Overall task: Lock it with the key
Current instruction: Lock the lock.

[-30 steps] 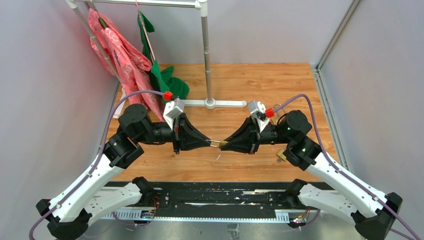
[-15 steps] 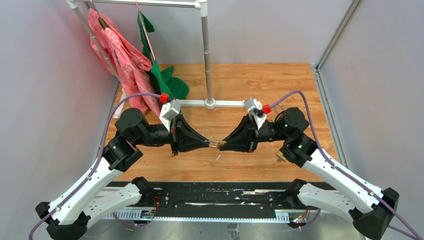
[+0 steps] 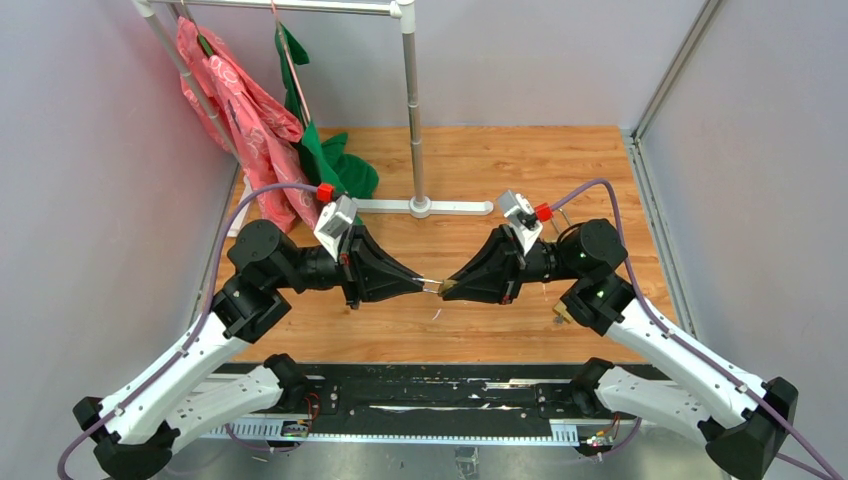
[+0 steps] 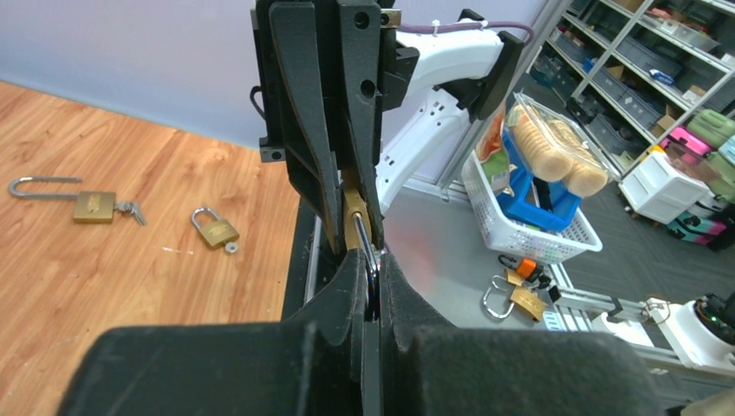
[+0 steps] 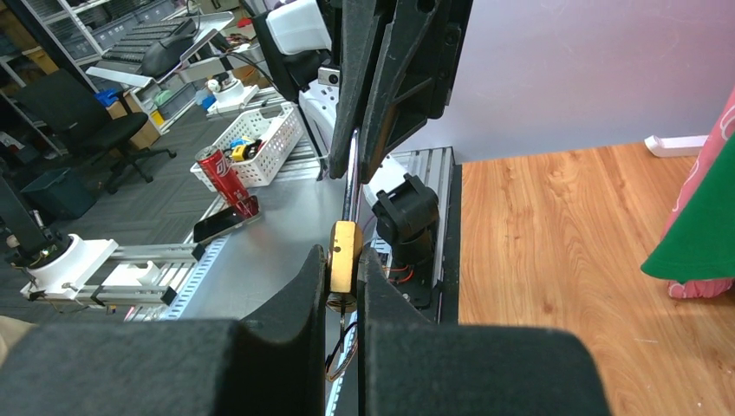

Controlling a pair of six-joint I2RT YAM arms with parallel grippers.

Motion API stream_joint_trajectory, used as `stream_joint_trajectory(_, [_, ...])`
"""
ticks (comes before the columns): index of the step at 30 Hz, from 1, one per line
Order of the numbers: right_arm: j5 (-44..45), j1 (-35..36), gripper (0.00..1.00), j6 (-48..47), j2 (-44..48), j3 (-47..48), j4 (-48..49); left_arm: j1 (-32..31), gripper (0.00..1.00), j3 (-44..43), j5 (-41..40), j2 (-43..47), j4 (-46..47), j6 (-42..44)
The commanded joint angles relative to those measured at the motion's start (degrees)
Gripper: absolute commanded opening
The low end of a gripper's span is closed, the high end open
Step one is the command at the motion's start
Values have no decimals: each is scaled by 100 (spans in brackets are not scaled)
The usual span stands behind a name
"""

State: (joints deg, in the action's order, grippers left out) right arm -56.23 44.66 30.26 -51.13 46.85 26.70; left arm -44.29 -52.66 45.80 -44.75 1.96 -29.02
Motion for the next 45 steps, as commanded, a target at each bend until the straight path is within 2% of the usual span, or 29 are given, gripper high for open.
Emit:
stream_joint_trajectory(1, [289,219,0,86,-207,40,827,-352,0,109,-64,-554,111,-21])
stream_joint_trajectory(10, [650,382,0,224,-385,54,1199,-612,0,326,-228,-891,402,-110])
stream_joint_trajectory(21, [1653,484,0,-428,-197,79,549,-695,0,565,-862,-931,516,-322])
stream_joint_trajectory(37, [1790,482,0,-427,-283,195,501,-730,0,818,-765,-845,552,-153])
stream_joint_trajectory(40, [1875,482,0,-452,-262,229,357,-725,0,768,-849,-798,421,-23])
stream_joint_trajectory(43, [1956,482,0,-460,-237,215,186,-730,0,508,-1118,-734,-131,284])
stream_joint_trajectory(44, [1987,482,0,-456,-220,192,133,-729,6,371,-1228,-720,-470,398])
stream_joint_trajectory(45, [2027,474,0,-432,-215,153,100,-730,26,257,-1296,-702,-673,510])
